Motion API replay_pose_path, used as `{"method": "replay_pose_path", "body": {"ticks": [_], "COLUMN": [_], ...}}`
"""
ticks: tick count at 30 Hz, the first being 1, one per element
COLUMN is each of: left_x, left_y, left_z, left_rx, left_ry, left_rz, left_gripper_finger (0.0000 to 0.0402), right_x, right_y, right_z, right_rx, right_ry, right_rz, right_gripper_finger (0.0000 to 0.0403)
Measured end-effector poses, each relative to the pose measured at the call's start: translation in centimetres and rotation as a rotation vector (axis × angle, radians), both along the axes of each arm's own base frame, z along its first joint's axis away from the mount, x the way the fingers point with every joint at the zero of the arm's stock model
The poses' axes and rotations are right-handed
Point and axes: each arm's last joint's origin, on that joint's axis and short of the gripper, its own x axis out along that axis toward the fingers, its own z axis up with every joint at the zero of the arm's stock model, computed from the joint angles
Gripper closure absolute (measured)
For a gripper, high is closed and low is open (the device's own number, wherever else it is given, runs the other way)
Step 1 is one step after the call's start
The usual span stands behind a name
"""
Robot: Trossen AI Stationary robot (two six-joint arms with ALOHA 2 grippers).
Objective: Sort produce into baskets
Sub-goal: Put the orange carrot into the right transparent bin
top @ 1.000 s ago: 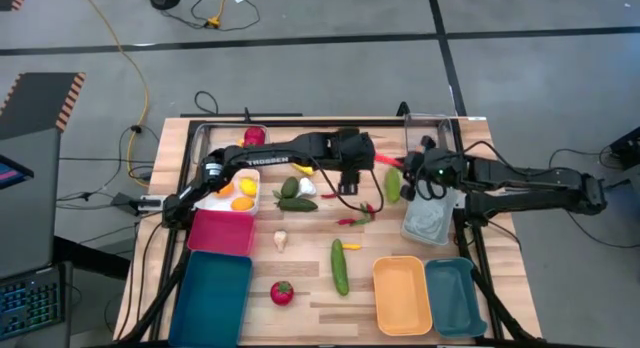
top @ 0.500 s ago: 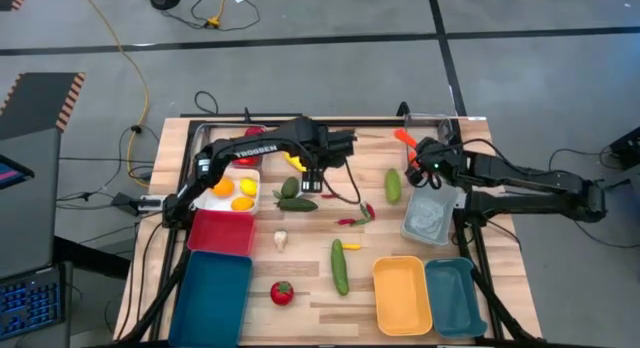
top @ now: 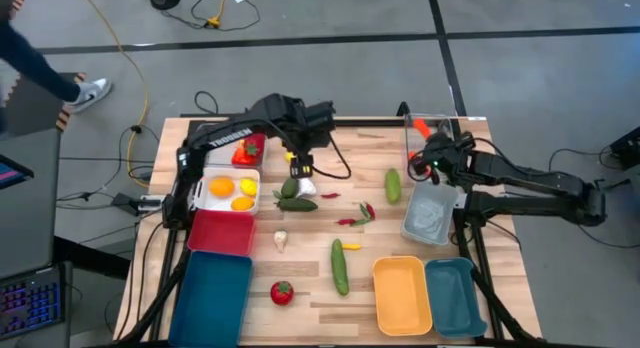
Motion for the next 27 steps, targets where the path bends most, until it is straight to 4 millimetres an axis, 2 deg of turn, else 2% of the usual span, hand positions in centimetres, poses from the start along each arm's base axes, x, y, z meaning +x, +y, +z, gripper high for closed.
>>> {"method": "replay_pose_path", "body": {"ticks": [6, 10, 18, 27], "left_x": [-2.0, -3.4, -7.1, -9.3], "left_y": [0.3, -0.2, -1.6, -3.6], "left_z": [2.1, 2.0, -2.3, -6.8], "left_rx": [0.014, 0.027, -0.008, -0.156], "left_ry": [-0.095, -0.150, -0.266, -0.290], "left_rz": [0.070, 0.091, 0.189, 0.210], "left_gripper_finger": [0.0178, 0.0178, 0.0178, 0.0177], "right_x": [-0.4, -0.5, -0.7, -0.8], "right_y": [-0.2, -0.4, -0.8, -0.9], "right_z": [-0.3, -0.3, -0.3, -0.4], "right_rx": [0.064, 0.065, 0.066, 0.099], "right_ry": [-0.038, -0.041, -0.043, -0.060], "right_rz": [-0.037, -0.055, -0.081, -0.076], "right_gripper_finger": [0.0306, 0.0306, 0.0294, 0.0231]}}
